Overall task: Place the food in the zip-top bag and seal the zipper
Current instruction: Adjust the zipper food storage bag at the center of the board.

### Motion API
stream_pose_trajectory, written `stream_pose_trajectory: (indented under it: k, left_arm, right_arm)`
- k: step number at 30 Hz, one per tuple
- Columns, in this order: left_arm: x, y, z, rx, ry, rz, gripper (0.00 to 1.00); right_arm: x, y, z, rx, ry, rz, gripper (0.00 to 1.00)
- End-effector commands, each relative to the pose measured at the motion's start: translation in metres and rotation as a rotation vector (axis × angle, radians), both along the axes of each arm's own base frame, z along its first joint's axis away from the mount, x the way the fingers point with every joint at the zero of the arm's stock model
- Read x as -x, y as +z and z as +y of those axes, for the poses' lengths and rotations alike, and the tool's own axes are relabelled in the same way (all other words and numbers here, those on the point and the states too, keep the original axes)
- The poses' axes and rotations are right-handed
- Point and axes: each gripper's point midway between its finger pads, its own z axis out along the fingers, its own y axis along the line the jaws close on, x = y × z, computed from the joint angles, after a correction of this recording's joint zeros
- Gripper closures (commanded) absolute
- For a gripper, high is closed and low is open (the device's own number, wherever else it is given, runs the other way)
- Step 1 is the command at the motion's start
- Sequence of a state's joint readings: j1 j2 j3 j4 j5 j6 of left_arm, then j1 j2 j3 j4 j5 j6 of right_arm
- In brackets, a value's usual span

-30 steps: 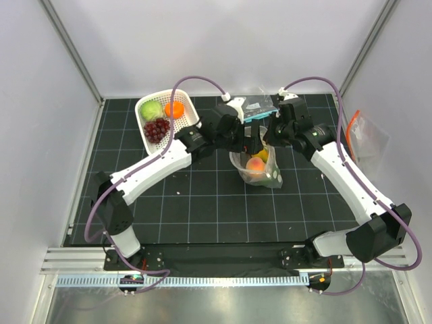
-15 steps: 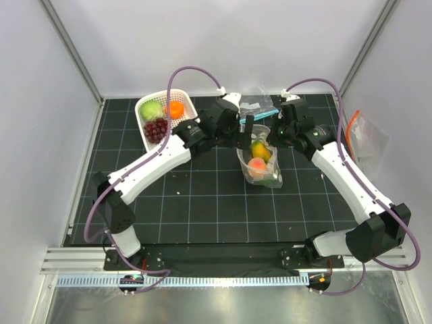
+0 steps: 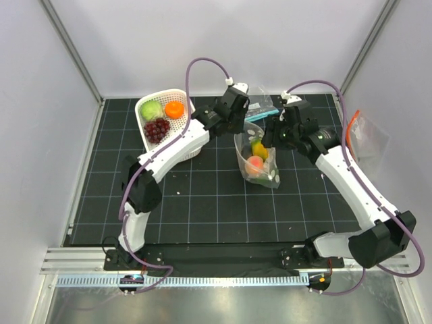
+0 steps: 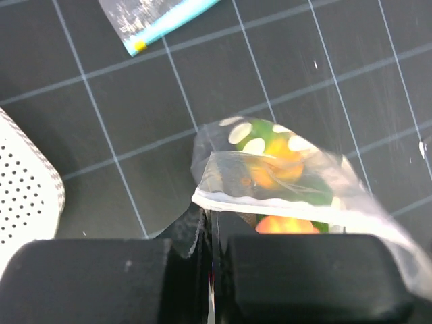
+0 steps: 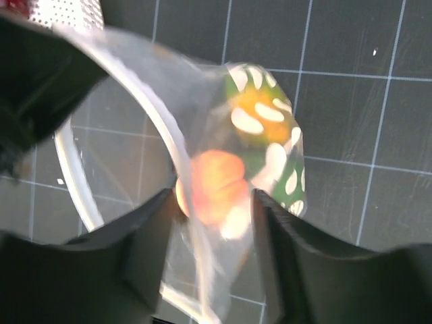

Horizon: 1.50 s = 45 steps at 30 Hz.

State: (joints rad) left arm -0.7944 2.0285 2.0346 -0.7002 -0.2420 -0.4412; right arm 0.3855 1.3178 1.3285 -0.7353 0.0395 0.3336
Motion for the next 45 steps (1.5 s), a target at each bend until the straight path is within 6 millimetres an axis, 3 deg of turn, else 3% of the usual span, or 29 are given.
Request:
stream_pose_trajectory:
  k: [1, 2, 4, 8, 14, 18, 24, 27, 29, 32, 35, 40, 42, 44, 45]
  left_arm:
    - [-0.020, 0.032, 0.006, 0.074, 0.034, -0.054, 1.00]
    - [-0.025, 0.030, 0.014, 0.081, 0.054, -0.041, 1.00]
    - [-0.028, 0.031, 0.021, 0.093, 0.068, -0.027, 1.00]
    - [-0.033, 0.030, 0.038, 0.100, 0.096, -0.019, 1.00]
    - [-0.033, 0.036, 0.044, 0.120, 0.090, -0.010, 1.00]
    - [-0.031, 0.038, 0.045, 0.126, 0.082, -0.001, 1.00]
    - [-0.025, 0.042, 0.045, 0.140, 0.070, 0.005, 1.00]
    - [-0.024, 0.043, 0.046, 0.142, 0.068, 0.009, 1.00]
    - [-0.023, 0.043, 0.045, 0.142, 0.067, 0.009, 1.00]
    - [-0.022, 0.043, 0.046, 0.141, 0.066, 0.012, 1.00]
    - [-0.021, 0.044, 0.048, 0.137, 0.068, 0.011, 1.00]
    - [-0.020, 0.045, 0.050, 0.131, 0.071, 0.006, 1.00]
    - [-0.020, 0.044, 0.050, 0.128, 0.072, 0.008, 1.00]
    - [-0.020, 0.046, 0.051, 0.130, 0.073, 0.005, 1.00]
    - [-0.020, 0.045, 0.051, 0.128, 0.075, 0.006, 1.00]
  right_arm:
    - [0.012, 0.015, -0.001, -0.021, 0.028, -0.041, 0.40]
    - [0.017, 0.010, 0.001, -0.031, 0.041, -0.024, 0.31]
    - [0.026, -0.001, 0.003, -0.041, 0.066, 0.006, 0.30]
    - [0.049, 0.003, 0.022, -0.140, 0.196, -0.013, 0.29]
    - [0.069, -0.001, 0.043, -0.222, 0.345, -0.077, 0.26]
    - [0.065, -0.011, 0.050, -0.237, 0.349, -0.077, 0.26]
    - [0.048, -0.001, 0.062, -0.210, 0.316, -0.092, 0.29]
    - [0.042, -0.011, 0.069, -0.126, 0.274, -0.074, 0.29]
    - [0.032, -0.018, 0.063, -0.025, 0.185, -0.068, 0.30]
    - [0.023, -0.025, 0.054, 0.032, 0.108, -0.047, 0.36]
    - [0.022, -0.028, 0.049, 0.048, 0.072, -0.038, 0.49]
    - [0.024, -0.024, 0.039, 0.061, 0.036, -0.058, 0.50]
    - [0.024, -0.024, 0.037, 0.069, 0.029, -0.057, 0.56]
    - [0.023, -0.027, 0.037, 0.081, 0.028, -0.048, 0.72]
    - [0.024, -0.029, 0.037, 0.088, 0.031, -0.038, 0.74]
